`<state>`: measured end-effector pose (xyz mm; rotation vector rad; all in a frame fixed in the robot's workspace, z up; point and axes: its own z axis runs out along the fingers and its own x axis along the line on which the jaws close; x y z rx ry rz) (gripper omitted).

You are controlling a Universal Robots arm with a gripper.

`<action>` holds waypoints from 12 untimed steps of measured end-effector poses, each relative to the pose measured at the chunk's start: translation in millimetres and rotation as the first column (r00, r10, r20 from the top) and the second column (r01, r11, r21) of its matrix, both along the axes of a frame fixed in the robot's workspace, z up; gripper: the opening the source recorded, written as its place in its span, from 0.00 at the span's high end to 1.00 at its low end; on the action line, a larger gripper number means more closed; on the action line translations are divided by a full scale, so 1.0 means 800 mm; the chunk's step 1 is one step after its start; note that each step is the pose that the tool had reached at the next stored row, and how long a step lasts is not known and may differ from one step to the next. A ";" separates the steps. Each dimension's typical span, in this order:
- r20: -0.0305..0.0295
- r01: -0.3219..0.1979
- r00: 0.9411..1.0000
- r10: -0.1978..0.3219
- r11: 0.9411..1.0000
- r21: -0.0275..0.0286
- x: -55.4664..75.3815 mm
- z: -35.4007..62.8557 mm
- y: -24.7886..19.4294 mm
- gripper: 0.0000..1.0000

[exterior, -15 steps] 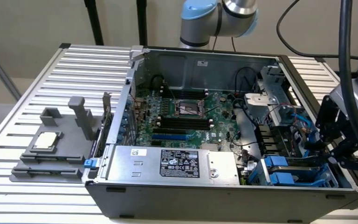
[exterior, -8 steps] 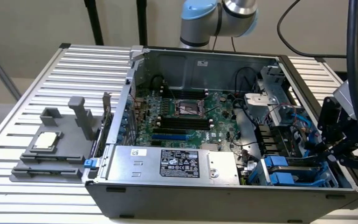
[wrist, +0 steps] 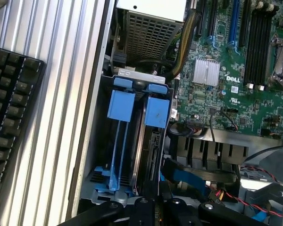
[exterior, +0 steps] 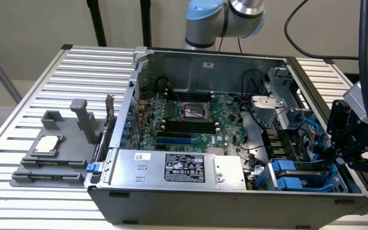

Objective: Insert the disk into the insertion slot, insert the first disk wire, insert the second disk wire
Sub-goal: 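Insert the first disk wire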

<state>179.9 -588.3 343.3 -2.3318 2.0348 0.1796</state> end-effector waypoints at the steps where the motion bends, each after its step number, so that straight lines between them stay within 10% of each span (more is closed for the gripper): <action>1: 0.000 0.000 1.000 0.000 1.000 0.000 0.000 0.000 0.0000 0.82; 12: -0.008 -0.005 1.000 0.005 1.000 0.000 0.000 0.006 -0.0001 0.76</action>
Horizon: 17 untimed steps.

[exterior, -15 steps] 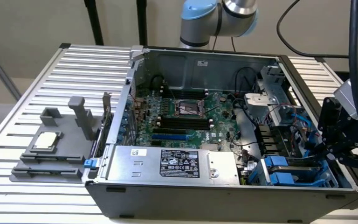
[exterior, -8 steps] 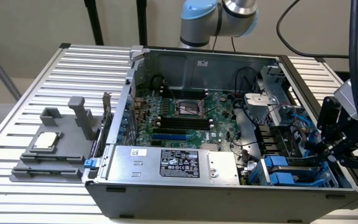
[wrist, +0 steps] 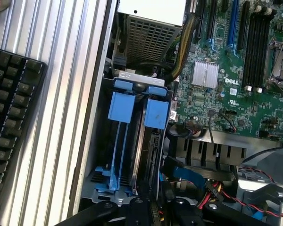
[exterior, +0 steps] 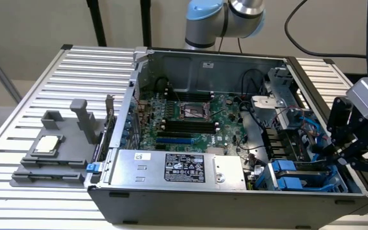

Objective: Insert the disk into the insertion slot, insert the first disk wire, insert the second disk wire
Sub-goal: 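Insert the first disk wire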

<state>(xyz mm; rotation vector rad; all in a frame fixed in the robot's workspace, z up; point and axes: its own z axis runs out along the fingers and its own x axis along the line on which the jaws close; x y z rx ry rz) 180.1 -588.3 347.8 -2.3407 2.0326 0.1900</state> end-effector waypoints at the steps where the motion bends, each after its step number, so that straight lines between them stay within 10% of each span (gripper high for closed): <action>1: -0.001 -0.001 1.000 0.001 1.000 0.000 0.000 0.001 -0.0001 0.76; 17: -0.006 -0.013 1.000 0.013 1.000 0.000 0.000 0.003 -0.0017 0.84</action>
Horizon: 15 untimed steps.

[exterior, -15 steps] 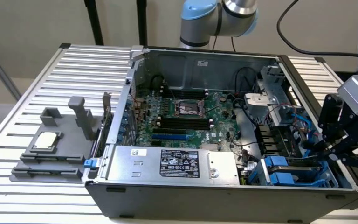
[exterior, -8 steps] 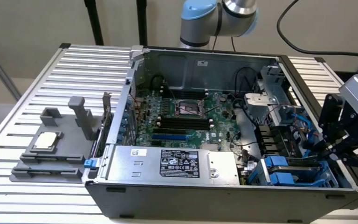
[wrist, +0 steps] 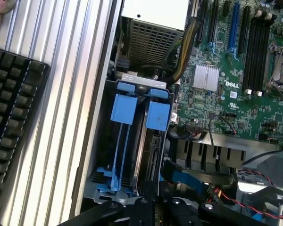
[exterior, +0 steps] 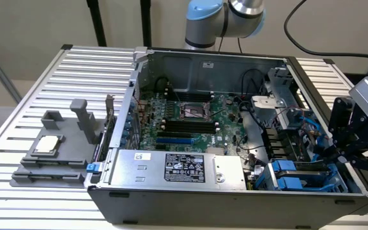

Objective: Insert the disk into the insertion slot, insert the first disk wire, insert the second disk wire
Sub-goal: 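Insert the first disk wire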

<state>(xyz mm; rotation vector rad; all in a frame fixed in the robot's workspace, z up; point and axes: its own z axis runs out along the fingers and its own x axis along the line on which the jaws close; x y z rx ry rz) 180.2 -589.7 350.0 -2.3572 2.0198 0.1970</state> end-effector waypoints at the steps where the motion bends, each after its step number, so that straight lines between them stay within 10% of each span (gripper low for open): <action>1: 0.000 -0.001 1.000 0.001 1.000 0.000 0.000 0.000 -0.0001 0.84; 11: 0.004 -0.003 1.000 0.003 1.000 0.000 -0.044 0.000 -0.0089 0.84; 15: 0.041 0.000 0.999 0.000 1.000 0.000 -0.048 -0.003 -0.0089 0.84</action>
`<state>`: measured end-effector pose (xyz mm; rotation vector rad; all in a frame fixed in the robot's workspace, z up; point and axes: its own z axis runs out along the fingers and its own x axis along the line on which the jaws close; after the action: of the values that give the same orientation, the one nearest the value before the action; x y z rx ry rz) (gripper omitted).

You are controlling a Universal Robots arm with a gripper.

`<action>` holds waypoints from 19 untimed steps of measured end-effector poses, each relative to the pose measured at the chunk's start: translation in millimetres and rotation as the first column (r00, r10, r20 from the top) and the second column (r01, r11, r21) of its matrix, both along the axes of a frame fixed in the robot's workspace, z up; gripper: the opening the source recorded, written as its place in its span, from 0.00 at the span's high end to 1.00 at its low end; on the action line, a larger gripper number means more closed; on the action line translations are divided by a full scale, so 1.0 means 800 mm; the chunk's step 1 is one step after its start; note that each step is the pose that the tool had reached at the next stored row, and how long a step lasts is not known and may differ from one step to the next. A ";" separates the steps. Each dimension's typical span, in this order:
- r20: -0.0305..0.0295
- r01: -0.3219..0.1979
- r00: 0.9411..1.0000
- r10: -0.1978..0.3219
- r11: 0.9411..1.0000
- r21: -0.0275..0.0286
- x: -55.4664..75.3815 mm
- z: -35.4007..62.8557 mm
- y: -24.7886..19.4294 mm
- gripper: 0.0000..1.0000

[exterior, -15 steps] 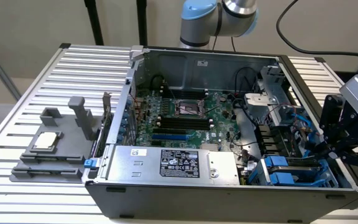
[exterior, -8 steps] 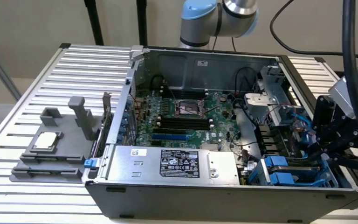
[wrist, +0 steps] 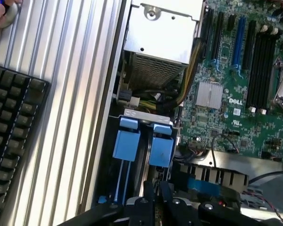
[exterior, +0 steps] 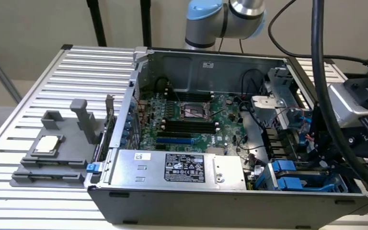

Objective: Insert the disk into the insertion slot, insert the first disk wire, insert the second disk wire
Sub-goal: 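Insert the first disk wire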

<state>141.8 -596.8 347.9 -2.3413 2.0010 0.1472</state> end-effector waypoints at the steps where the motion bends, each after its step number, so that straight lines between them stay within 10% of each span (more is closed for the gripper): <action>1: 0.008 0.003 1.000 -0.003 1.000 0.000 0.000 0.000 0.0000 0.84; 6: 0.023 0.037 0.999 -0.037 0.999 0.000 0.000 -0.003 0.0010 0.84; 19: 0.029 0.149 0.988 -0.149 0.989 0.001 -0.005 -0.008 0.0014 0.84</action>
<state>138.1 -595.7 341.7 -2.1705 2.1525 0.1031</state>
